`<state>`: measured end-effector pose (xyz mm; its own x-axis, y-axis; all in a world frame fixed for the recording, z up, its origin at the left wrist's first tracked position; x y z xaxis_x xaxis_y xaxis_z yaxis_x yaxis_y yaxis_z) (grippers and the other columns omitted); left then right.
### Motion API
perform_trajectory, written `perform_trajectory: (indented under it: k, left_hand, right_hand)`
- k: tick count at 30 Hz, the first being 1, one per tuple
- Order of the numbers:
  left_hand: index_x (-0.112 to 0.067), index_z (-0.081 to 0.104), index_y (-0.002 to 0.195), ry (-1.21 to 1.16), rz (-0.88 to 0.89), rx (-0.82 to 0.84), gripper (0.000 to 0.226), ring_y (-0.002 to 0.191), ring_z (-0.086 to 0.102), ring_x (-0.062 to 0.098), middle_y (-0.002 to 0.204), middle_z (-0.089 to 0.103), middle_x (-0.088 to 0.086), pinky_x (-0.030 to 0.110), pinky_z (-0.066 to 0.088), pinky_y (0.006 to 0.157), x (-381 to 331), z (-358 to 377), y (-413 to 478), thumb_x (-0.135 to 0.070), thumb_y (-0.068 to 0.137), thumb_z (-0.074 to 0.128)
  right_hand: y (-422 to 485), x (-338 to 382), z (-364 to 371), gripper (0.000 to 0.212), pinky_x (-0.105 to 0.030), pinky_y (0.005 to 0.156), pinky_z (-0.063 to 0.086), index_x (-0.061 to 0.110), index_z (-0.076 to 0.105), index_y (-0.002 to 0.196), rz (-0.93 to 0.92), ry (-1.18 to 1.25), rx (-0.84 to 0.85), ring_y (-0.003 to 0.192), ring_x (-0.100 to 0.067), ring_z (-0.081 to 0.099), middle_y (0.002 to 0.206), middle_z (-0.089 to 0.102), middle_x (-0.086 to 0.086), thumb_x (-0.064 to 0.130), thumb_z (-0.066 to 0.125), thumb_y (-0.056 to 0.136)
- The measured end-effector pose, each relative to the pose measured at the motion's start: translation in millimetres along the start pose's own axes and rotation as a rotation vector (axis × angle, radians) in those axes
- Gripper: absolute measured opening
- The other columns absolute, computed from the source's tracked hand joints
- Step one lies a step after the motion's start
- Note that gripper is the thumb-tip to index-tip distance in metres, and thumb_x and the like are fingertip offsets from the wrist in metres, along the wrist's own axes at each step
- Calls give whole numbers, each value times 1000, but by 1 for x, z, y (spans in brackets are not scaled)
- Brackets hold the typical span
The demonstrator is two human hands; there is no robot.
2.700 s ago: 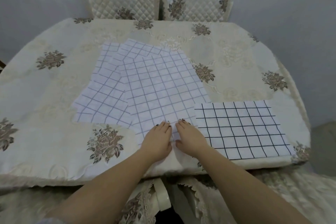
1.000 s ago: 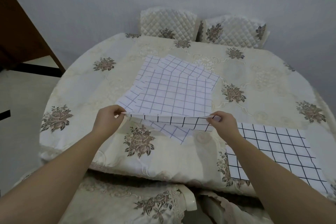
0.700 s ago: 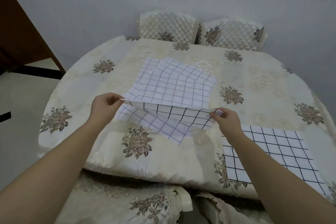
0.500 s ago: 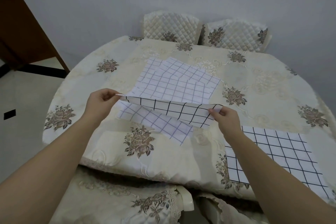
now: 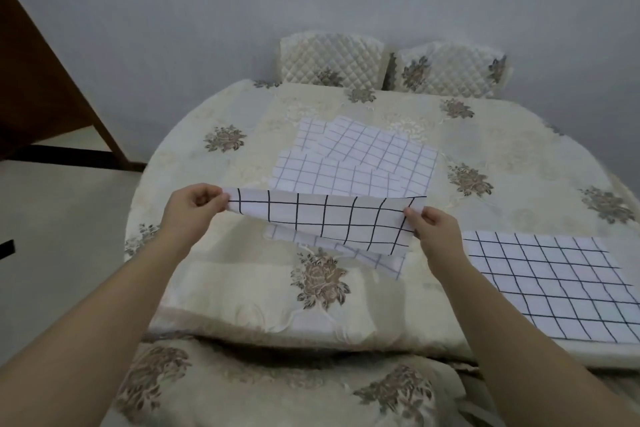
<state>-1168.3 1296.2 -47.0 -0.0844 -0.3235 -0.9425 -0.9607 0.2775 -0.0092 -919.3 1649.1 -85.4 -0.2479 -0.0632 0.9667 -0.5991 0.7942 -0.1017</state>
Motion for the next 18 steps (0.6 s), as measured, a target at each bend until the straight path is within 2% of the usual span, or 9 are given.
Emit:
perform_trajectory:
  k: [2,4,5,7,9,11,14,16,18]
  left_hand:
    - [-8,66,81,3,-4,45,6,66,63,17,71,63,10,6,39,46,8,-11,5,-7,87,66]
    - [-12,66,77,-15,-5,88,10,79,67,28,74,65,13,19,49,65,15,-21,10,-7,86,67]
    - [-14,66,76,-18,-14,106,12,83,67,30,75,65,14,28,51,73,19,-26,11,-7,86,68]
    - [-15,67,76,-23,-39,133,12,83,67,29,76,66,15,40,53,84,26,-33,14,-7,85,69]
    - [-12,67,77,-54,-57,158,10,80,68,26,70,68,7,44,53,92,31,-35,12,-7,85,69]
    - [-10,67,79,-75,-68,169,7,80,70,25,68,70,2,45,54,92,33,-35,9,-8,86,69]
    - [-9,66,79,-112,-88,172,7,88,70,37,83,68,20,43,58,85,33,-35,4,-7,86,68]
    - [-9,66,77,-112,-78,162,8,90,67,42,84,66,22,47,58,82,33,-35,0,-6,85,69]
    - [-9,65,77,-107,-80,163,10,82,66,39,79,63,19,44,60,75,33,-36,-6,-4,85,68]
  right_hand:
    - [-11,-5,11,55,-34,64,27,-10,42,70,15,11,-23,61,-21,30,64,31,-11,36,70,78]
    - [-22,-8,22,58,-35,66,31,-13,48,76,41,21,-37,63,-21,35,64,34,-19,41,69,76]
    - [-28,-8,27,54,-36,67,32,-12,48,74,48,31,-39,64,-22,37,64,35,-22,38,69,78]
    - [-39,-11,33,45,-36,68,30,-3,43,64,57,47,-51,65,-22,34,61,30,-14,29,67,84]
    - [-46,-13,34,45,-37,69,33,1,42,62,55,60,-49,66,-23,37,62,33,-9,32,67,82]
    - [-46,-18,31,58,-39,71,39,-7,45,70,61,58,-43,69,-23,44,67,42,-11,46,68,74]
    - [-43,-27,23,70,-49,74,49,-10,49,76,58,18,-23,71,-24,48,70,47,-20,57,71,71]
    - [-49,-18,22,66,-53,77,52,-14,51,83,65,23,-8,73,-24,50,73,50,-22,49,69,75]
    - [-58,-6,24,54,-39,75,55,-20,52,88,80,58,20,75,-26,55,79,53,-18,32,67,84]
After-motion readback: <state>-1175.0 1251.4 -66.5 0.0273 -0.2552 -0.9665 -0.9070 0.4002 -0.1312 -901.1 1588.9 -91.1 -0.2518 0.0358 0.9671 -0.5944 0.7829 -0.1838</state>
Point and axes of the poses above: each hand's wrist, its own y-axis towards the middle knuckle, its own z-axis out of the palm, x = y × z, the point moved 8 cm from there along y, towards the middle knuckle
